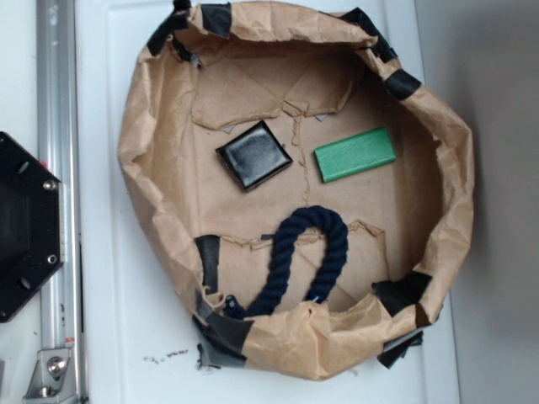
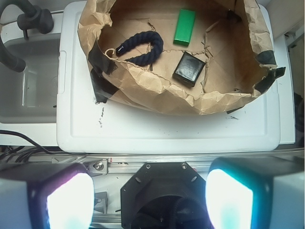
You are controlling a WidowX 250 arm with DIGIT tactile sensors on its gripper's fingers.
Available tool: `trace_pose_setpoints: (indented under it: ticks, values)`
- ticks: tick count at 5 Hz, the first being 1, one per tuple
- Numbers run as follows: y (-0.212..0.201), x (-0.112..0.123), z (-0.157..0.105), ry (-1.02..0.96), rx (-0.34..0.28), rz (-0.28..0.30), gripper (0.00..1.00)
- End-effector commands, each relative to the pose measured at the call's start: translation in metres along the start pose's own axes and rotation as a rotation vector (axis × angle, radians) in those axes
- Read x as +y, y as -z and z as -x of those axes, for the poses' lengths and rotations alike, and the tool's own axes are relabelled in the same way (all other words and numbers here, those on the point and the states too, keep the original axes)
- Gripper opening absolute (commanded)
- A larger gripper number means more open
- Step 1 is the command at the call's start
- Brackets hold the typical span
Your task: Grab the black box.
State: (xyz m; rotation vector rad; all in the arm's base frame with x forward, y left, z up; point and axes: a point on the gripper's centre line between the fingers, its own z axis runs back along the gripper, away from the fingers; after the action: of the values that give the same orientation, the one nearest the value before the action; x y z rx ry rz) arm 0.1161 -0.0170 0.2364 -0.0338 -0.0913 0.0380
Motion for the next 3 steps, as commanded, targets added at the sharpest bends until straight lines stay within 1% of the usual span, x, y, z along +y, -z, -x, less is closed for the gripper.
trace_pose_setpoints:
  ticks: [1,2,3]
  values:
    - [0.000,0.000,0.000,0.000,0.000,0.000,1.00]
    - [0.015,0.016,-0.044,-0.155,-0.028,0.018,1.00]
    - [0.034,0.041,-0.080,-0.317,-0.061,0.029,1.00]
